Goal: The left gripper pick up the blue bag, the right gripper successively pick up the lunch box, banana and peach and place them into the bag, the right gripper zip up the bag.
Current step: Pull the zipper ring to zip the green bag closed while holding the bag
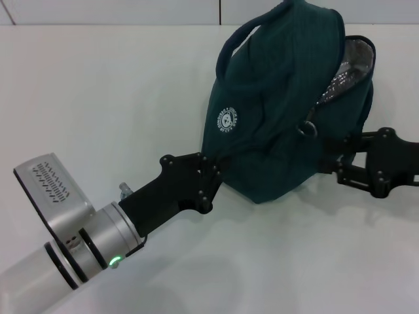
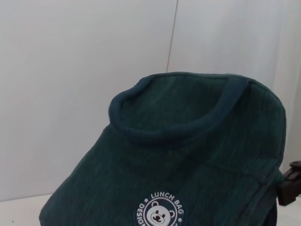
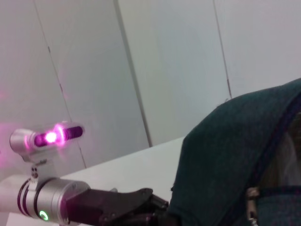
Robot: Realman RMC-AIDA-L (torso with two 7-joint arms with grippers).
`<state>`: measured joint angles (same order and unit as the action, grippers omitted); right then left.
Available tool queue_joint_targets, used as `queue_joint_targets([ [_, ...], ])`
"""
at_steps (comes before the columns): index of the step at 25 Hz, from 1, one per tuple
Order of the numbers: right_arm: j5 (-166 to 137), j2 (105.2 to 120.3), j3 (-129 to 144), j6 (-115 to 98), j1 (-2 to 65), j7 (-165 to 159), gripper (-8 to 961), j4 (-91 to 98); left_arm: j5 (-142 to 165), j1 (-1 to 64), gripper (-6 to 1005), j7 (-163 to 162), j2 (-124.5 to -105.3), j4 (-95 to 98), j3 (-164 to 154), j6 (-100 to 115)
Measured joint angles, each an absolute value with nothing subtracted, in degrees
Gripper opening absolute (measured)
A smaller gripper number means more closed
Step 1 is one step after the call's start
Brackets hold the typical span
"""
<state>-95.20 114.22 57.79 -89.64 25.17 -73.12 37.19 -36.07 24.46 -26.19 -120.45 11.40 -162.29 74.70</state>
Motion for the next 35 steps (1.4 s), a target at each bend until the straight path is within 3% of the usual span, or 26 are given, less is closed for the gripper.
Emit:
queue_joint_targets([
  [10, -96.0, 115.26, 58.4, -86.5, 26.3, -73.2, 321, 37.3, -35.6, 23.8, 95, -26.2, -120.50, 11.6, -162.7, 74.7],
  [19, -95.8, 114.93, 48.3, -87.3, 23.8, -73.5, 319, 39.0, -35.5, 23.8, 102, -26.2, -120.50, 11.7, -162.5, 75.4],
  [28, -96.2, 113.67, 47.8, -95.8, 20.9, -69.0, 302, 38.7, -35.7, 24.4, 109, -26.2, -120.50, 11.7, -162.2, 75.1],
  [35, -99.0, 115.12, 49.3, -96.2, 20.4, -61.3, 300, 36.6, -35.7, 24.7, 114, -26.2, -120.50, 11.7, -162.2, 74.7],
])
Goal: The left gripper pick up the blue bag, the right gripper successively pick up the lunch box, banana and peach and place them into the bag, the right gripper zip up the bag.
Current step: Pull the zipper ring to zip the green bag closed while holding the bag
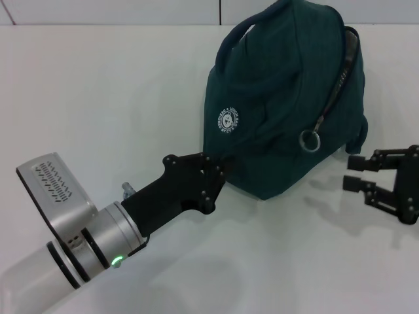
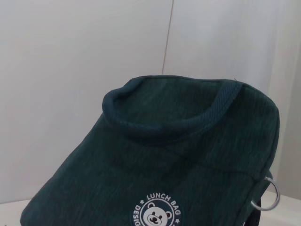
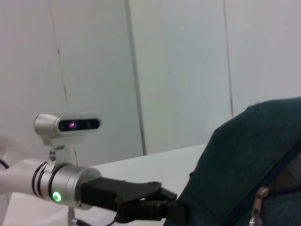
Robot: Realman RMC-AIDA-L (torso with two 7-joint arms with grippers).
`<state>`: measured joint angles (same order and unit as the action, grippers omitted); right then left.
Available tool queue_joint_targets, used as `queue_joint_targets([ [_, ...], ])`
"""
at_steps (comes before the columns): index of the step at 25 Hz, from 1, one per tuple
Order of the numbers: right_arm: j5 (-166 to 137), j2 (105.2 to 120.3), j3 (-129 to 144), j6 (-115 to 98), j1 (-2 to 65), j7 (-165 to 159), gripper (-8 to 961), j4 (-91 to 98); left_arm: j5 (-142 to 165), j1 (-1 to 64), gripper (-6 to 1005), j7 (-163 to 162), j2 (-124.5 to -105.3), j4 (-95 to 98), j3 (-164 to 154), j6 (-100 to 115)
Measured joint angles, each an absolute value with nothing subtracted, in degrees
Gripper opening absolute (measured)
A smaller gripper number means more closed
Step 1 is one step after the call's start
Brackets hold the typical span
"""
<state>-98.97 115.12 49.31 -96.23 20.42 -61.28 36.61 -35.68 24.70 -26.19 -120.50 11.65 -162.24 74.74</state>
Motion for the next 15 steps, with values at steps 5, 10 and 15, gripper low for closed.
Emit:
queue_joint_targets([
  [5, -98.1, 115.41, 49.5, -92.8, 21.9, -58.0, 303, 32.3, -35.9, 25.1, 118, -26.3, -120.49, 11.7, -162.2, 74.0],
  [10, -96.8, 115.91, 49.7, -88.6, 24.3, -57.6, 307, 28.8, -35.9, 25.6, 121, -26.7, -120.52, 11.8, -162.2, 73.4],
  [15, -96.7, 115.92, 49.8, -86.6, 26.2, -57.6, 310, 26.7, -36.0, 25.7, 125, -26.7, -120.48, 12.0, -162.2, 73.3],
])
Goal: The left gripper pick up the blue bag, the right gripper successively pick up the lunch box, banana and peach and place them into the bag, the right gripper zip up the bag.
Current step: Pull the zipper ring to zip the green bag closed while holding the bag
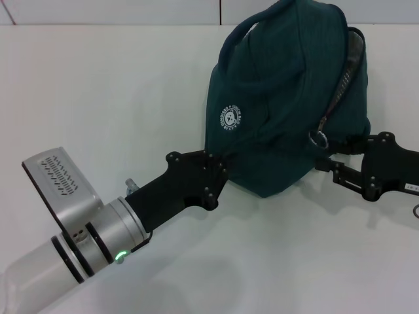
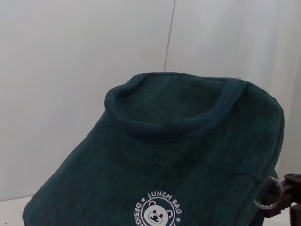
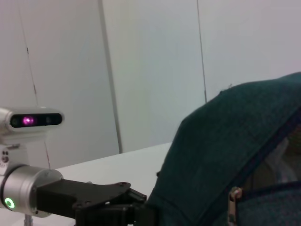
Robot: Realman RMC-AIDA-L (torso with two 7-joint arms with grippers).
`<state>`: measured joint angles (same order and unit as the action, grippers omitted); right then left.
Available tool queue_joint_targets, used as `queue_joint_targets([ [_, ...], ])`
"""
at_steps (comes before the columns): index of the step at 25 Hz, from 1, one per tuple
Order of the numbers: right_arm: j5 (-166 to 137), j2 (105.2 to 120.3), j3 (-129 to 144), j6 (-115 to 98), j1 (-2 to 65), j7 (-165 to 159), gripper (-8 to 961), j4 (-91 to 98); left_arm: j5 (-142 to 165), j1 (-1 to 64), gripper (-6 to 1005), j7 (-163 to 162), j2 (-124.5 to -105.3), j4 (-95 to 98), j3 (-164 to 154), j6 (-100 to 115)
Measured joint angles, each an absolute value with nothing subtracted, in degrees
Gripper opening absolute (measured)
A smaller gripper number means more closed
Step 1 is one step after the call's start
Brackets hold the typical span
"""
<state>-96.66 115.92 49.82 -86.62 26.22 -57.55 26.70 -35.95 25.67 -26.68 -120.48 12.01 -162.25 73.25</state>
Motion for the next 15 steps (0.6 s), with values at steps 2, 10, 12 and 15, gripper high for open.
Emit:
queue_joint_targets([
  [2, -96.6, 115.95, 49.8, -86.0, 26.4, -57.5, 311, 26.7, -36.0, 25.7, 126, -26.7, -120.49, 12.0, -162.2, 73.3],
  [10, -95.8, 116.17, 50.0, -85.5, 27.7, -57.5, 308, 26.2, -36.0, 25.7, 132, -26.7, -120.50, 11.9, -162.2, 73.3],
  [12, -95.7, 116.18, 50.2, -85.4, 28.4, -57.5, 307, 25.6, -36.0, 25.7, 134, -26.7, -120.50, 11.9, -162.2, 73.3],
  [15, -95.7, 116.19, 50.3, -85.2, 29.2, -57.4, 306, 25.2, -36.0, 25.7, 136, -26.7, -120.50, 11.8, -162.2, 73.3],
])
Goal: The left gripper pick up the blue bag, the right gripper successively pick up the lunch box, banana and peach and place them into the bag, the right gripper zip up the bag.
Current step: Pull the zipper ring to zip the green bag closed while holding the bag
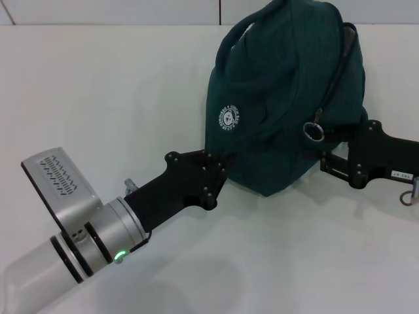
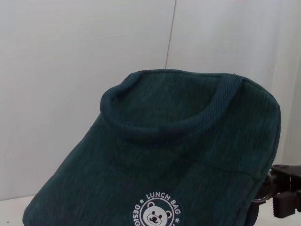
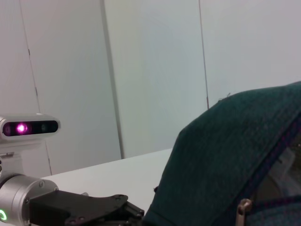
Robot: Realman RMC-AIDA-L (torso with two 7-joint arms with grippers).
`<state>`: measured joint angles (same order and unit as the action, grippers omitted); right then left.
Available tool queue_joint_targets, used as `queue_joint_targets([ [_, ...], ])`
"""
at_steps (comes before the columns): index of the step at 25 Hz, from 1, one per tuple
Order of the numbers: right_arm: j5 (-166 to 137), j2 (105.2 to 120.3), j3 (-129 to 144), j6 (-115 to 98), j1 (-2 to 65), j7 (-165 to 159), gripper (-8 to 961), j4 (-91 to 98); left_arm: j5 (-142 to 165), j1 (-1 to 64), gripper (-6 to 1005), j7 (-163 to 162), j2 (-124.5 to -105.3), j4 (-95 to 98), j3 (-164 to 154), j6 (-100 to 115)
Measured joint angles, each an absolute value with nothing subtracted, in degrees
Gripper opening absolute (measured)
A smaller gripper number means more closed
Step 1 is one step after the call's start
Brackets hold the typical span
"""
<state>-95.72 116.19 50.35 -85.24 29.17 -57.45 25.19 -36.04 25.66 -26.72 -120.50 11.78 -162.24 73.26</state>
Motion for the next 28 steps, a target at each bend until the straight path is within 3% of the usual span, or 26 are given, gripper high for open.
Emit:
queue_joint_targets([
  [11, -94.4, 116.18, 52.0, -84.2, 30.6, -57.4, 290, 25.0, -36.0, 26.0, 144, -26.7, -120.41, 11.6, -162.2, 73.3],
  [16, -92.7, 116.09, 52.0, -83.8, 30.6, -57.0, 126, 24.6, -36.1, 26.1, 148, -26.7, -120.41, 11.5, -162.2, 73.3],
  [28, -80.3, 116.17, 51.9, -87.8, 26.6, -45.9, 15, 24.2, -36.8, 25.6, 157, -26.6, -120.29, 11.0, -162.2, 73.3],
])
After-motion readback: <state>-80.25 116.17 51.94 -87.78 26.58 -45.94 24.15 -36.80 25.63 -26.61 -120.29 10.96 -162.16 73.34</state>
